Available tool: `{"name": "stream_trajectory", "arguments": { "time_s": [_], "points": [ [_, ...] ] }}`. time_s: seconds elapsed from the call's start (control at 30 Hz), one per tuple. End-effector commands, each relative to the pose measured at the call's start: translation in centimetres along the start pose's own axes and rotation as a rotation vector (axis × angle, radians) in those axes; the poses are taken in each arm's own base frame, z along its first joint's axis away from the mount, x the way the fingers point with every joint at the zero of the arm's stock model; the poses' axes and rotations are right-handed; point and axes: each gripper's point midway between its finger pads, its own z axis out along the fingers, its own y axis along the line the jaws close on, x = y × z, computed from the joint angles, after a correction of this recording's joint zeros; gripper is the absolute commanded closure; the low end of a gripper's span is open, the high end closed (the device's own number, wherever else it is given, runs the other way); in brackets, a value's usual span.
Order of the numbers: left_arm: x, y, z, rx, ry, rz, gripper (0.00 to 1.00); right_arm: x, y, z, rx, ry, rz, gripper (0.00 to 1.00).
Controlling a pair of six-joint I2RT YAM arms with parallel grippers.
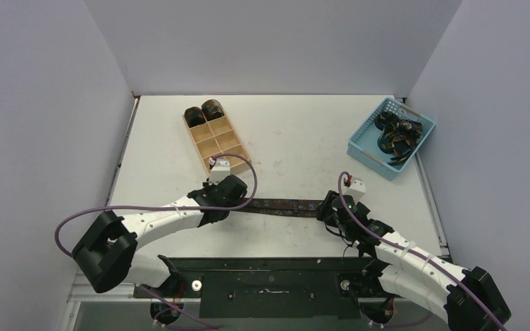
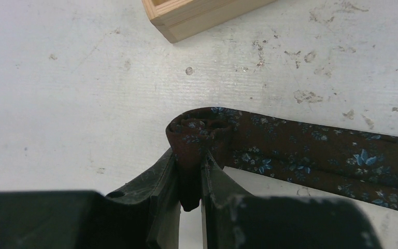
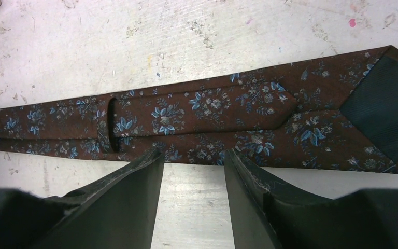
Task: Roll the ties
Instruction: Roll the tie at the center of the board.
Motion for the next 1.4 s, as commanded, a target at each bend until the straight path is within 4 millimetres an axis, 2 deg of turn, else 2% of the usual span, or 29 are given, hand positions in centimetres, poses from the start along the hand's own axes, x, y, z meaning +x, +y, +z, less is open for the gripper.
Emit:
{"name": "stream_trajectory", "arguments": {
  "time_s": [0.0,0.27,0.5,0.63,0.73,0.9,1.2,1.37],
  "points": [
    [-1.3,-0.2,0.0,-0.116,-0.047,0.104,1.0,-1.8,0.9,-0.5,-0.019,-0.05,-0.011,0.52],
    [-0.8,-3.0,0.3,-0.189,-0.067,0.256,1.0,-1.9,0.4,-0.9,-0.012,-0.061,-0.013,0.52],
    [0.1,-5.2,0.5,-0.139,-0.056,0.267,0.99,-1.9,0.3,-1.0,-0.013,-0.063,-0.008,0.51],
    [0.9,-7.0,0.3,-0.066,-0.035,0.26,0.87,-1.9,0.2,-1.0,-0.011,-0.063,-0.008,0.51],
    [1.1,-8.4,0.0,-0.012,-0.028,0.255,0.74,-1.9,0.2,-1.0,-0.013,-0.065,-0.006,0.5],
    [1.3,-9.9,-0.4,0.053,-0.011,0.234,0.58,-2.0,0.2,-1.1,-0.015,-0.069,0.001,0.5],
    [0.9,-11.5,-1.4,0.149,0.002,0.194,0.45,-2.0,0.2,-1.2,-0.018,-0.072,0.007,0.5],
    [0.5,-11.7,-2.0,0.181,-0.001,0.181,0.4,-1.9,0.2,-1.1,-0.018,-0.068,0.012,0.5]
  ]
}}
